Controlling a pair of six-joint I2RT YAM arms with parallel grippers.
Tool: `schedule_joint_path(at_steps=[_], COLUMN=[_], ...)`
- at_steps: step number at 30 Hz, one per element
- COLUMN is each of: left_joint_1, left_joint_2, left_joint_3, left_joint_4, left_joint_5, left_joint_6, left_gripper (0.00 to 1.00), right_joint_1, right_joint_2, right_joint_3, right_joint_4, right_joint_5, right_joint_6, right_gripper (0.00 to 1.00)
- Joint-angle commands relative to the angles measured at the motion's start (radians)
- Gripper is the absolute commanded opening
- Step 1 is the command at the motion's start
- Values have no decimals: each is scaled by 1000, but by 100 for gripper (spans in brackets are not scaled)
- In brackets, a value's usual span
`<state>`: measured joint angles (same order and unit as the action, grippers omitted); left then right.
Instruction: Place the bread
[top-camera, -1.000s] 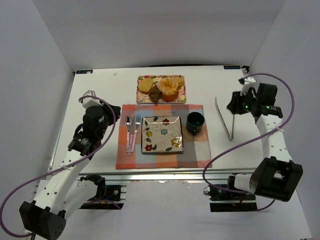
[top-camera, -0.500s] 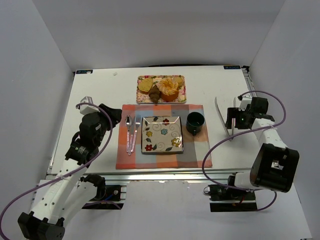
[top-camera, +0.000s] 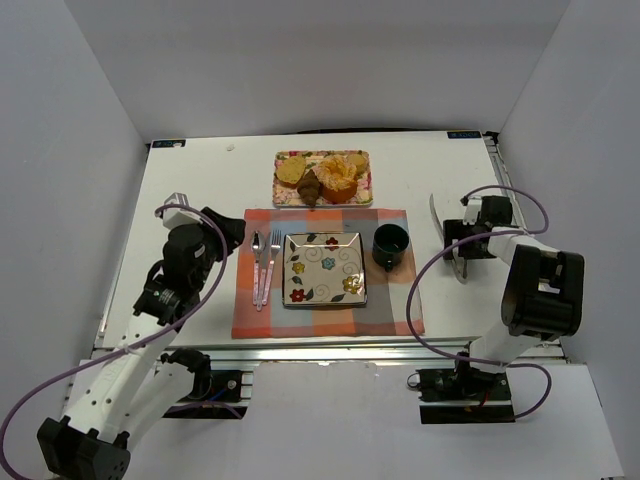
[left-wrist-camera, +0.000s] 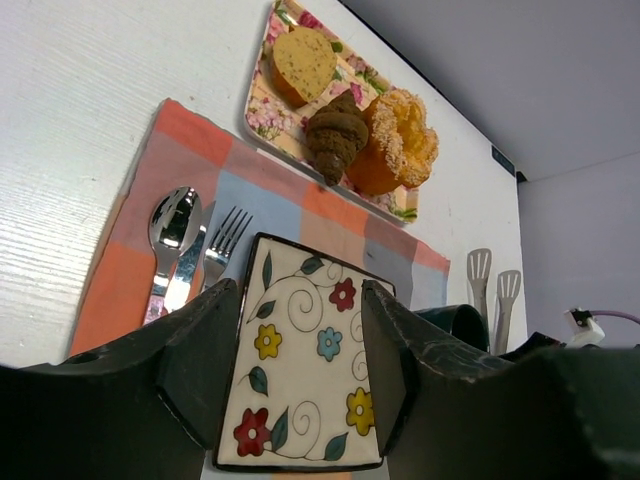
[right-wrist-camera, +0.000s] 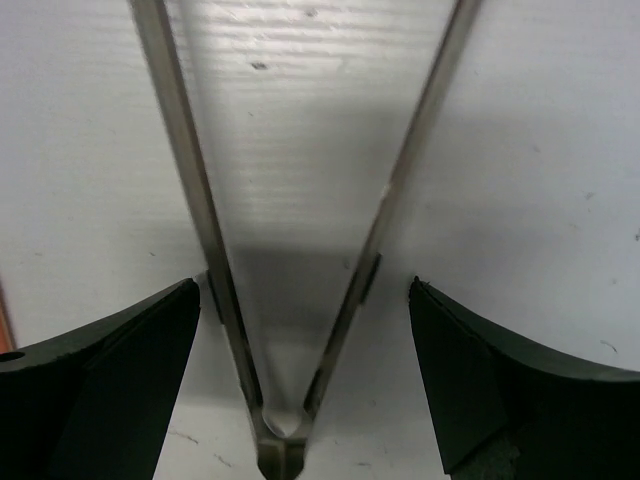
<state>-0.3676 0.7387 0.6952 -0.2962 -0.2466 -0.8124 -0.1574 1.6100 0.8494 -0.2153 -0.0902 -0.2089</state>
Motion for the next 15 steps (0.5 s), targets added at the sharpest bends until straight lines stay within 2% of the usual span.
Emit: schedule_joint_path(at_steps=[1, 8, 9, 11, 12, 15], left_joint_1=[7, 7, 7, 7, 7, 7], left_joint_2=[10, 27, 28, 31, 33, 31], left_joint_3=[-3, 12, 13, 17, 18, 26], left_joint_4=[0, -4, -4, -4, -9, -20], left_joint_5=[-2, -13, -11, -10, -10, -13], left_joint_6=[-7, -1, -1, 1, 2, 10], left_gripper=[62, 62, 62, 62, 62, 62], right_joint_1=[38, 41, 41, 39, 39, 39], right_joint_2=[16, 76, 82, 88, 87, 47], right_joint_3=[20, 22, 23, 31, 39, 68], right_joint_4=[79, 62, 53, 44, 42, 33], right_joint_5=[49, 63, 55, 29, 23, -6], right_joint_6=[31, 39, 40, 48, 48, 20], right_gripper=[88, 61, 51, 42, 34, 27])
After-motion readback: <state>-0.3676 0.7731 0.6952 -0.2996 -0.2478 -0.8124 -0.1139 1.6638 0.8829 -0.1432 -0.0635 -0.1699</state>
